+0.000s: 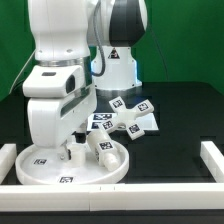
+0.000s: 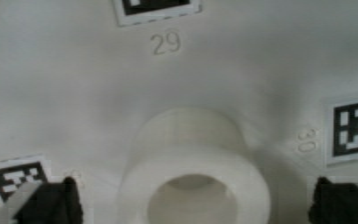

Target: Assemble round table

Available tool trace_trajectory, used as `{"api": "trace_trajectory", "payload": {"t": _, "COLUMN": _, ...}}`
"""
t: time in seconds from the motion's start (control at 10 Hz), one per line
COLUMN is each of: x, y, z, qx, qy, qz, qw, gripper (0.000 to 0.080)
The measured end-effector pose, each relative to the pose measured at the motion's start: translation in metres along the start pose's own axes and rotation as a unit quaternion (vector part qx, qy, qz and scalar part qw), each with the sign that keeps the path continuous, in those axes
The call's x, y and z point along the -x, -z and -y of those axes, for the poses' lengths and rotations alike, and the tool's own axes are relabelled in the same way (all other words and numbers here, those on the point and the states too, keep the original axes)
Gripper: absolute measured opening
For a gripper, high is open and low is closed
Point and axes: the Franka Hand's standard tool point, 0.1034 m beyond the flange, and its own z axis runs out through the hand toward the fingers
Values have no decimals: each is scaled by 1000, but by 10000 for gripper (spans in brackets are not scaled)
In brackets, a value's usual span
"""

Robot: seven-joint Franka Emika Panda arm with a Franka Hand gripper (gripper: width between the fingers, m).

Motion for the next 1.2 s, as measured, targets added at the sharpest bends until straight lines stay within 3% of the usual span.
{"api": "trace_trajectory", "payload": {"t": 0.4, "x": 4, "y": -8, "z": 2, "qx": -6, "qy": -3, "qz": 0, "qw": 1000, "gripper": 649}}
{"api": "trace_trajectory", "payload": {"t": 0.5, "x": 4, "y": -8, "z": 2, "qx": -6, "qy": -3, "qz": 0, "qw": 1000, "gripper": 542}}
{"api": "trace_trajectory", "payload": {"t": 0.6, "x": 4, "y": -8, "z": 2, "qx": -6, "qy": -3, "qz": 0, "qw": 1000, "gripper": 542}}
{"api": "trace_trajectory", "payload": {"t": 0.7, "x": 4, "y": -8, "z": 2, "qx": -6, "qy": -3, "qz": 0, "qw": 1000, "gripper": 405}}
{"api": "trace_trajectory", "payload": {"t": 0.9, "x": 4, "y": -8, "z": 2, "qx": -6, "qy": -3, "qz": 0, "qw": 1000, "gripper": 402}}
{"api": "trace_trajectory", "payload": {"t": 1.0, "x": 0, "y": -8, "z": 1, "qx": -4, "qy": 1, "qz": 0, "qw": 1000, "gripper": 402}}
{"api": "trace_trajectory", "payload": {"t": 1.2, "x": -30, "y": -8, "z": 1, "qx": 2, "qy": 8, "qz": -4, "qw": 1000, "gripper": 402}}
